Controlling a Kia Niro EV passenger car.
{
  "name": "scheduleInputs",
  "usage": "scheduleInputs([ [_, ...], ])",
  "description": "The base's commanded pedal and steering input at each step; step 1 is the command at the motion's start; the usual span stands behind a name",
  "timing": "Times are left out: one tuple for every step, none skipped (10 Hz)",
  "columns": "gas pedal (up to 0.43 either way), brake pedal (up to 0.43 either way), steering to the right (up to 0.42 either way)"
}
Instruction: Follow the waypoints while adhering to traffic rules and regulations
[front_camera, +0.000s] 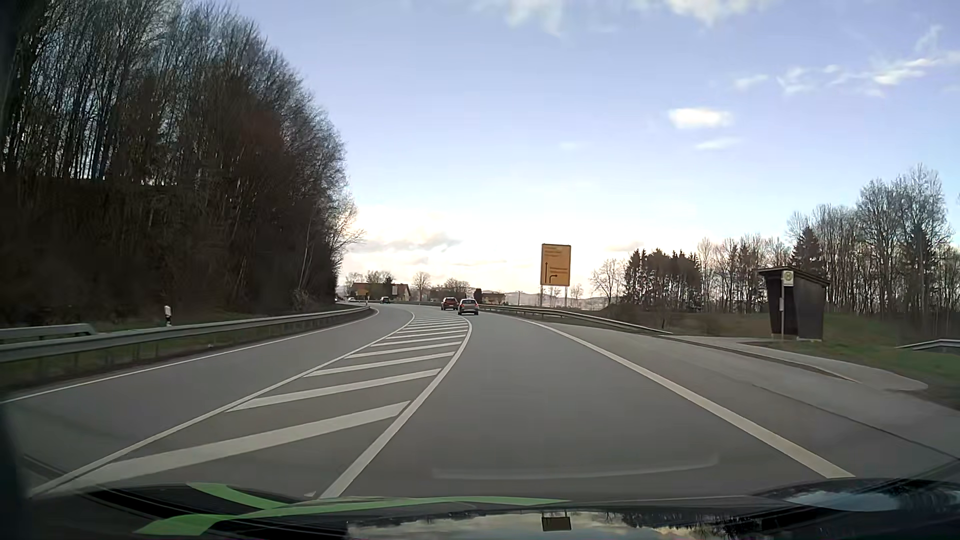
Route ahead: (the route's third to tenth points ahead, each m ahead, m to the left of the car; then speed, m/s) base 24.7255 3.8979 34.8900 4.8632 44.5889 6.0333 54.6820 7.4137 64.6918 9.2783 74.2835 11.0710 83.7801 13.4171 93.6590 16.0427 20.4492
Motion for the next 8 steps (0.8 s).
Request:
scheduleInputs([
  [0.098,0.000,-0.014],
  [0.098,0.000,-0.014],
  [0.098,0.000,-0.014],
  [0.098,0.000,-0.014],
  [0.098,0.000,-0.014],
  [0.098,0.000,-0.014],
  [0.098,0.000,-0.014],
  [0.098,0.000,-0.014],
])
